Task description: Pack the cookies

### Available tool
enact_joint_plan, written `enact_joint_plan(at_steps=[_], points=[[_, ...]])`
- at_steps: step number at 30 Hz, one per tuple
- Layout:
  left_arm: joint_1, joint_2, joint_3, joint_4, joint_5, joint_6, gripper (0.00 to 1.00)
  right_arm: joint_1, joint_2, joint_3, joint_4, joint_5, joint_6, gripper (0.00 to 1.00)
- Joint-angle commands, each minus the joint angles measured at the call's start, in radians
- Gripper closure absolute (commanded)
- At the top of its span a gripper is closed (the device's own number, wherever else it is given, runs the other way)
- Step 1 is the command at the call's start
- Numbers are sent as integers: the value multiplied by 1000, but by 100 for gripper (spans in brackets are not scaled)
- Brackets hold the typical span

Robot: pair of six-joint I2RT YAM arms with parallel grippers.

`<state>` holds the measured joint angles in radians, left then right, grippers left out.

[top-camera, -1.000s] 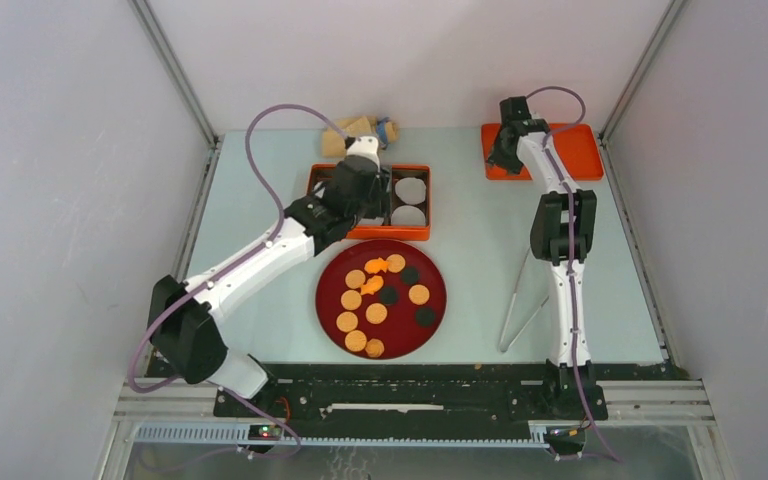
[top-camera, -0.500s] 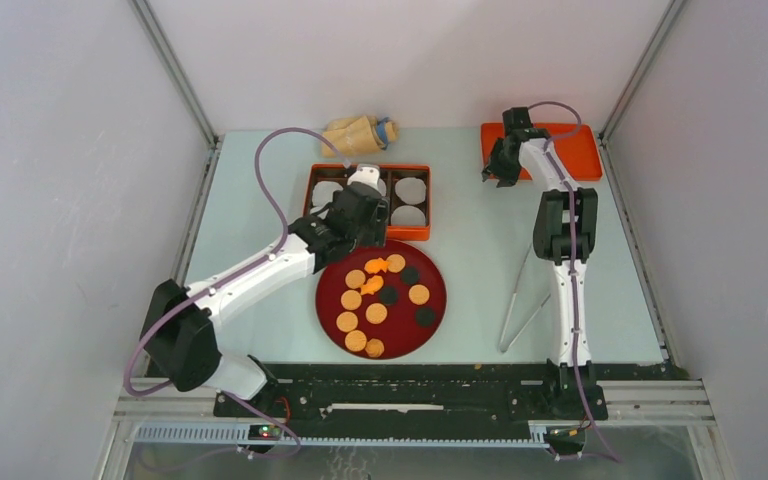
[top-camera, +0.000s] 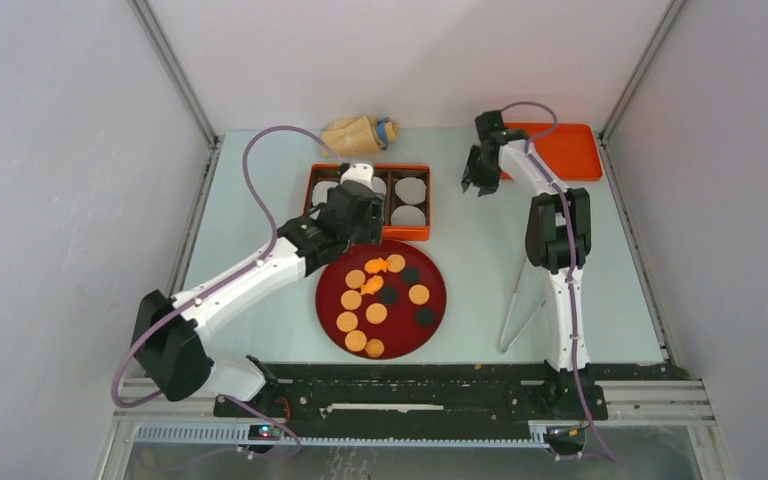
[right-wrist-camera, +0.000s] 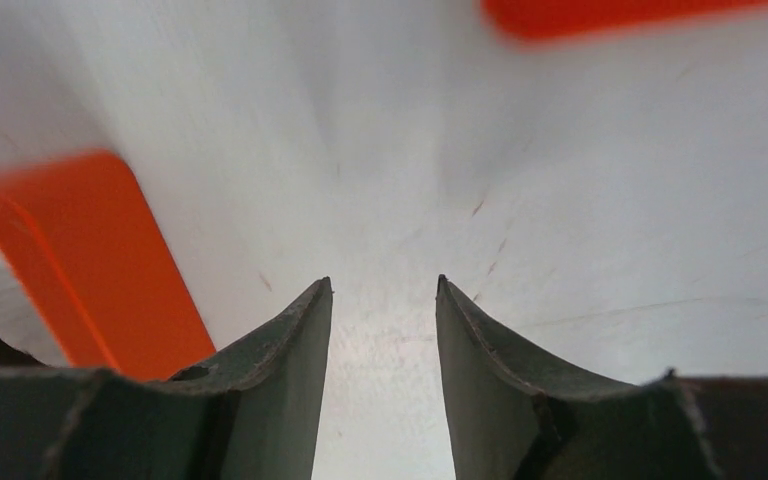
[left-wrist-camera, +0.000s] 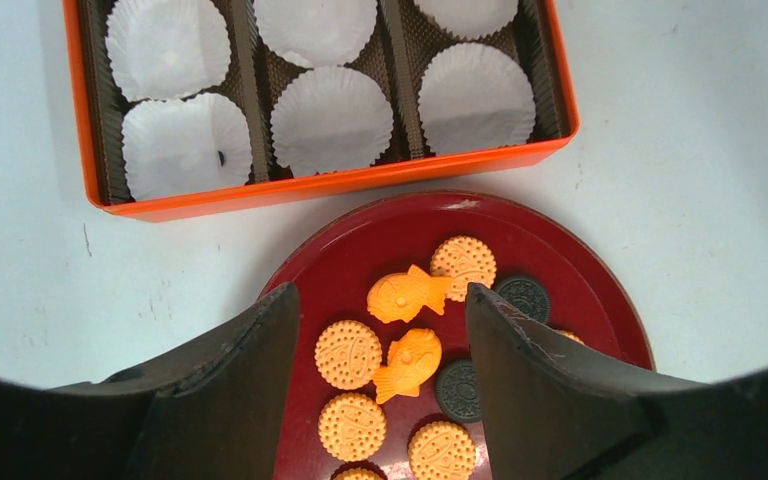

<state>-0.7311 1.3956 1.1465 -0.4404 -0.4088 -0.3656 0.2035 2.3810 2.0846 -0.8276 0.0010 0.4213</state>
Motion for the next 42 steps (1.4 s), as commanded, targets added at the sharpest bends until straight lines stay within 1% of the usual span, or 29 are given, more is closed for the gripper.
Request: enact_joint_plan(at_steps=[1,2,4,7,9,14,20,26,30,33,36,42], points=[[-4,-85,-27,10,-2,12,33,-86,50,251,-71,126,-1,49],[-4,-93,-31,13,3,13,33,-95,73,285,-84,128,1,48],[-4,-107,-43,16,8,15,32,-108,100,309,-88,135,-4,43],[-4,-125,-57,26,8,19,27,-121,124,310,-73,161,-13,33],[-4,-130,-62,36,14,21,24,-137,153,321,-69,147,-9,32],[-4,-131,-65,45,31,27,24,-172,201,382,-82,108,12,33],[-5,-142,-90,51,13,25,24,-190,205,389,-70,99,15,32],[-4,-125,-78,50,18,25,24,-197,224,410,-91,70,23,32],[-4,-117,-71,51,23,25,24,-197,235,421,-115,64,29,32],[-4,-116,-73,56,35,28,24,-197,248,445,-144,87,40,35],[-5,-114,-75,62,39,30,24,-197,250,451,-143,103,48,35],[-4,-121,-77,62,30,31,24,-197,275,448,-222,66,8,35]])
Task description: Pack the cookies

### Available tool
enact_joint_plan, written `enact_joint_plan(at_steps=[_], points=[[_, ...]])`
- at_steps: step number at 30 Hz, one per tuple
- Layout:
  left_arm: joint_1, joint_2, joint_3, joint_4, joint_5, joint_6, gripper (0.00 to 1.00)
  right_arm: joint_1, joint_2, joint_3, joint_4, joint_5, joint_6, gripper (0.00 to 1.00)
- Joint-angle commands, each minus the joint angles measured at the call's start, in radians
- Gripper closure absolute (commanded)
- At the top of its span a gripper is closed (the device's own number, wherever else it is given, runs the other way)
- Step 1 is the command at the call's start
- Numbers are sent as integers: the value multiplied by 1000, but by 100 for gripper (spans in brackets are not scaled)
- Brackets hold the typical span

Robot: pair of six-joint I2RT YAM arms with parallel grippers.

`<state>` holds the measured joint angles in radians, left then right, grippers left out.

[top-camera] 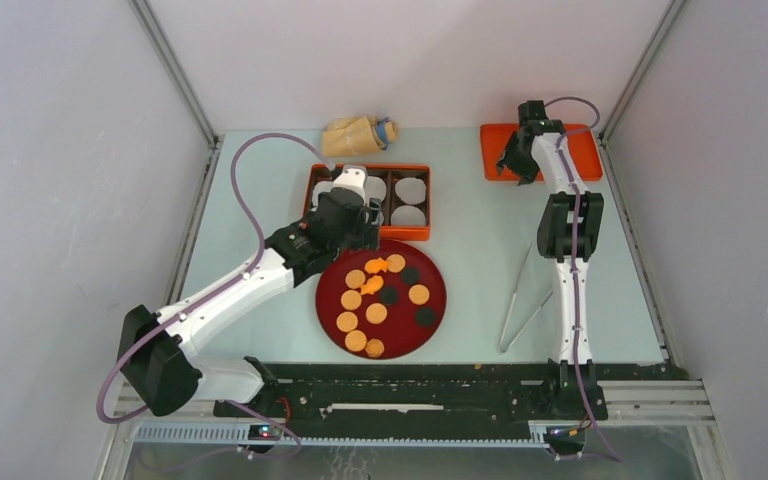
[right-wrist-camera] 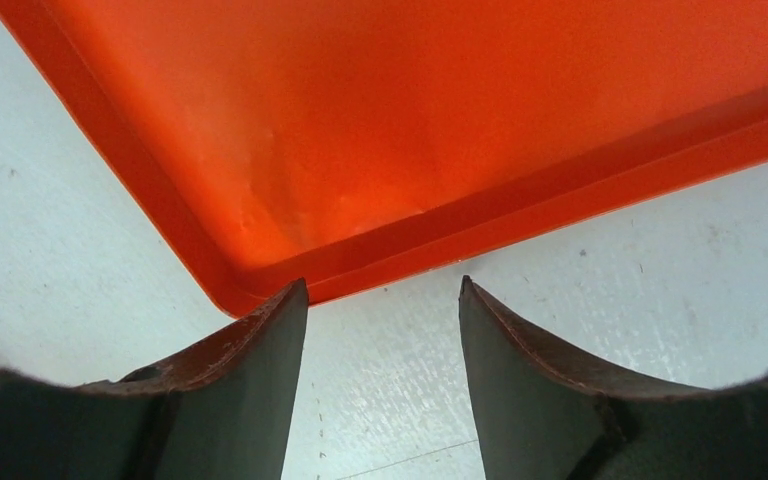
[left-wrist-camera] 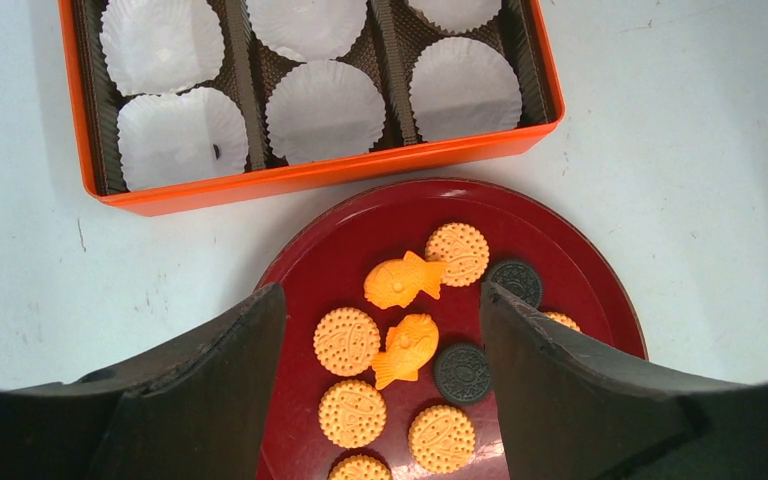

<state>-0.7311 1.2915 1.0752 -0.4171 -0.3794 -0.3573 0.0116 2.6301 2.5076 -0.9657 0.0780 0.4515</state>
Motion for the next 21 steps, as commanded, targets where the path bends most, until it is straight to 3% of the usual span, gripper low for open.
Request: enact_joint_plan(at_steps=[1,14,21], points=[[-5,-18,-4,38,2,25,24,-3,20,4,-98,-22,-34,35],[-4,0,36,14,94,32,24,236,-313,-516,-45,0,-135,40],[-4,-23,16,14,108,43,24,273,-466,-746,69,-26,-92,37]])
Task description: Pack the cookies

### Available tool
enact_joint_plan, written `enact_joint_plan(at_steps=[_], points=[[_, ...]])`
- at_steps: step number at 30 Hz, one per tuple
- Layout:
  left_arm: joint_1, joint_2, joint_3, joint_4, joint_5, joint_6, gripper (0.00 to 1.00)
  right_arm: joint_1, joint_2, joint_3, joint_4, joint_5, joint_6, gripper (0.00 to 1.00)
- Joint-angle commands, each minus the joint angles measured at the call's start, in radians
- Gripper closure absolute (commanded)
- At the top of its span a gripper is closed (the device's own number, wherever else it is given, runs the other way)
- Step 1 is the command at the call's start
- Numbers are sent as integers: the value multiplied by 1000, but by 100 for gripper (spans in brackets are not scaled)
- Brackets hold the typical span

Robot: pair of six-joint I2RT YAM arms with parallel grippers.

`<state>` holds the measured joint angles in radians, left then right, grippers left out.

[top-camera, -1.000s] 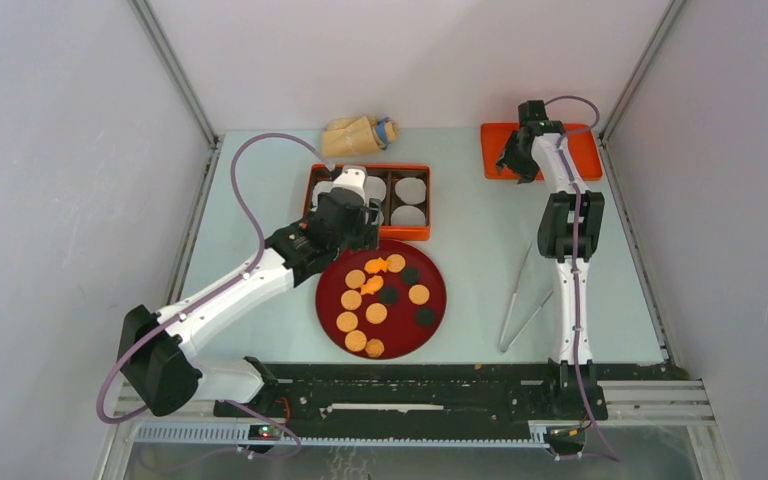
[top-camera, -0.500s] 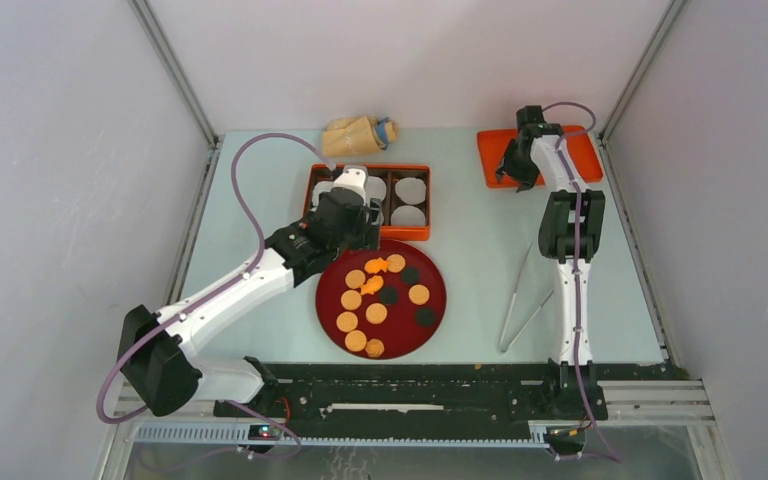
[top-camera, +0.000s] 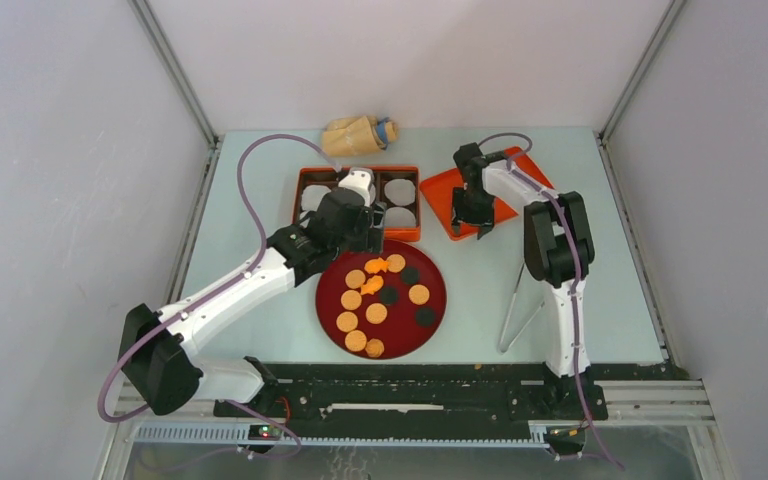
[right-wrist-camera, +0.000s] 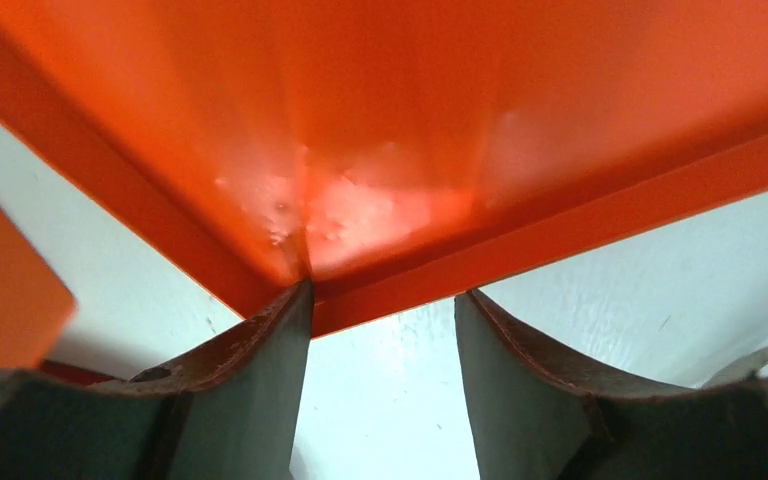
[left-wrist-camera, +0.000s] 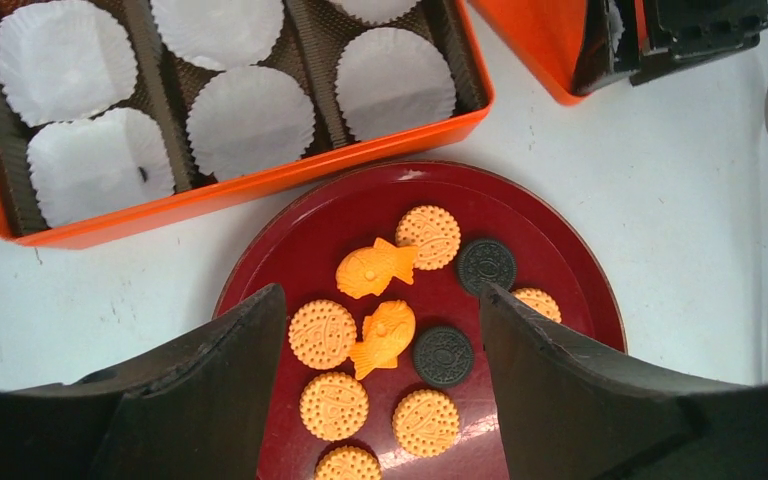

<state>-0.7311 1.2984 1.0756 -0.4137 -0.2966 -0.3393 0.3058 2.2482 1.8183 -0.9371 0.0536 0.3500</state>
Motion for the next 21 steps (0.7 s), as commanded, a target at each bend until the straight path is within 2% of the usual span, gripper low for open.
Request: enact_joint_plan(at_steps=[1,4,8,17,21], points=[[-4,-29,13,13,27,27,24,-22,-98,-64,48,12,13,37],[-5,-32,6,14,32,28,24,-18,-148,-92,70,76,38,35],[-4,-46,-8,30,33,23,24,-8,-296,-199,117,178,82,33],[-6,-56,-36,76,78,16,23,8,-626,-529,52,258,164,33],[-6,-56,-39,89,112,11,23,6,-674,-627,24,274,219,34]])
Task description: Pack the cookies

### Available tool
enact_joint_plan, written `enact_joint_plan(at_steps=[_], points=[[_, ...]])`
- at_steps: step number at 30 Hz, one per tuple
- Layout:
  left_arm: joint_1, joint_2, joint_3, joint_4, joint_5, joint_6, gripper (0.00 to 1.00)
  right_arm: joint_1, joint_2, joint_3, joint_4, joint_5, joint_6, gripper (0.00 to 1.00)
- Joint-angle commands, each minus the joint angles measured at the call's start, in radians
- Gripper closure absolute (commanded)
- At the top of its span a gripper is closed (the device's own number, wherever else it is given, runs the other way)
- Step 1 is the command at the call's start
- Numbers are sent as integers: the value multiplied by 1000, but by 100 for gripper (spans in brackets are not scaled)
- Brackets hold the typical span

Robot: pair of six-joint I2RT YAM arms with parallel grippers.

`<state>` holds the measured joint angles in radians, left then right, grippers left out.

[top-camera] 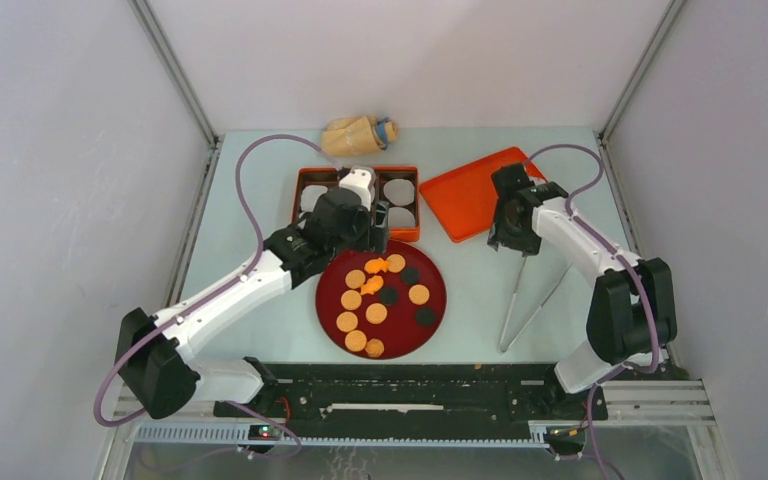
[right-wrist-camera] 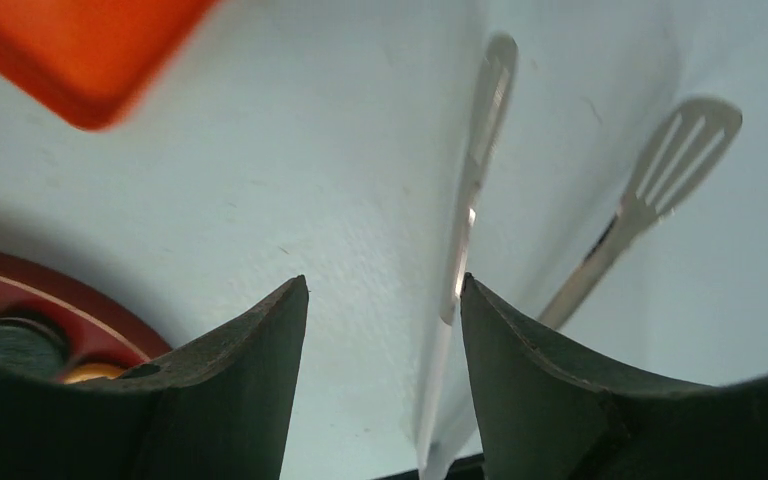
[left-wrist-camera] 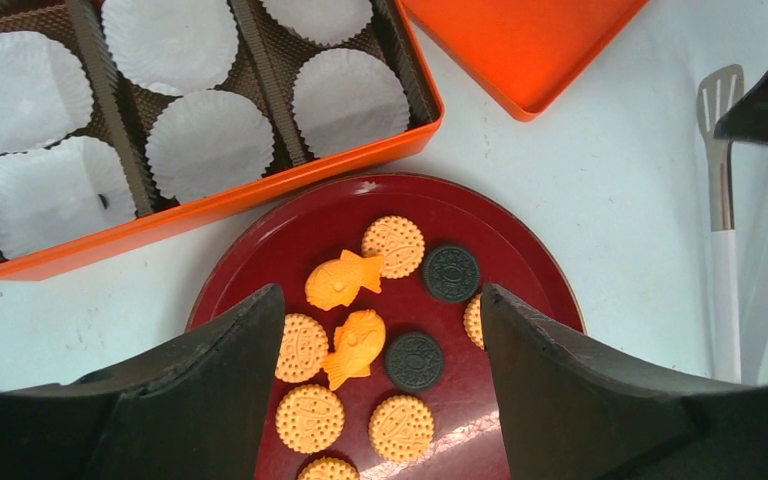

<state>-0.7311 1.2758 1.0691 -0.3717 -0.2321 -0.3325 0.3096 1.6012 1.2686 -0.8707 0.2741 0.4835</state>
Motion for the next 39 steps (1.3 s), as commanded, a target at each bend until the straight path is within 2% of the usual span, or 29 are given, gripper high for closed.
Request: enact_joint_plan(at_steps=[1,10,12,16,20,24,28,33,39], points=[[-7,-38,-35,51,55,-1,23,2,-37,-99,-43,60,103,34],[-7,-65,-68,74,75,-7,23,-55,14,-207,17,8,112,36],[-6,-61,-70,77,77,-8,23,-66,40,-215,48,-25,102,44],[-7,-48,-68,76,79,-10,23,-81,93,-208,105,-80,82,72],[-7,-41,-61,69,76,-8,23,-91,130,-195,99,-72,69,85],[-6,-34,-49,59,73,-5,23,-80,92,-195,79,-26,75,99],[-7,-19,-34,51,79,-5,23,-37,11,-169,34,35,55,100],[-6,-18,-25,55,71,-14,23,54,-9,-52,9,102,-65,100],[-6,-16,-15,52,39,-14,23,72,98,106,28,-11,-279,100]])
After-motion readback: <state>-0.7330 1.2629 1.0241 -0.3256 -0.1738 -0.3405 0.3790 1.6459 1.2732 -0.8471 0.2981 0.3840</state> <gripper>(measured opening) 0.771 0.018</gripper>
